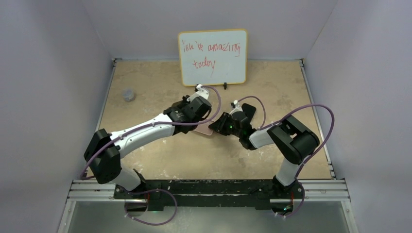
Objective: Take the phone out of the phone case
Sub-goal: Place the phone case at the center of the board.
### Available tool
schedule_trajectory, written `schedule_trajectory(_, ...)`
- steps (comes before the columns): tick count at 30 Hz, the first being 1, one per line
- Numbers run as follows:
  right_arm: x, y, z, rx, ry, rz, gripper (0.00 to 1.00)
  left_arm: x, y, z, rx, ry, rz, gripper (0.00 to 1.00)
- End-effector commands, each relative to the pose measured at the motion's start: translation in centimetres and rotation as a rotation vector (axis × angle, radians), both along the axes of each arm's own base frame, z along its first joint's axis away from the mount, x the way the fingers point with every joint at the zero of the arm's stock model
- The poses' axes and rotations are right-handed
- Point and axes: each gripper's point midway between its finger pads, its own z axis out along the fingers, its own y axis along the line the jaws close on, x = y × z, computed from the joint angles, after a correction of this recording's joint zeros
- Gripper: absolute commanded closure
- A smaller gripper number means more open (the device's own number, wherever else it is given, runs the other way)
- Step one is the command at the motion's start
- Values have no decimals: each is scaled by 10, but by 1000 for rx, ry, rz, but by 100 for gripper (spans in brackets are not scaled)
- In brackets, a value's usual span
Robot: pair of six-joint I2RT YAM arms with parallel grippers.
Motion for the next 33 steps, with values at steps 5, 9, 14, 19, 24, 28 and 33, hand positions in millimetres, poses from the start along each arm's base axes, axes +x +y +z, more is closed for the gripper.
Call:
schedule_trajectory(5,5,1,33,14,-124,48,57,34,79,-1,190,-29,164,100)
schedule_trajectory(9,2,-5,42,4,-155,38,52,48,97,-22,244,9,218,100)
schedule_trajectory(14,4,-18,61,-29,-229,2,47,72,111,-47,303,78,284,100)
schedule_trajectory(19,4,-28,65,-82,-254,-16,42,83,122,-66,371,126,319,100)
schedule_trajectory(24,-1,-35,61,-101,-252,-24,40,79,125,-83,390,152,307,100)
schedule_trajectory(28,1,-36,67,-104,-274,-33,40,84,123,-95,417,184,321,100)
schedule_trajectory(33,0,-38,67,-115,-278,-28,40,99,116,-109,424,198,323,89)
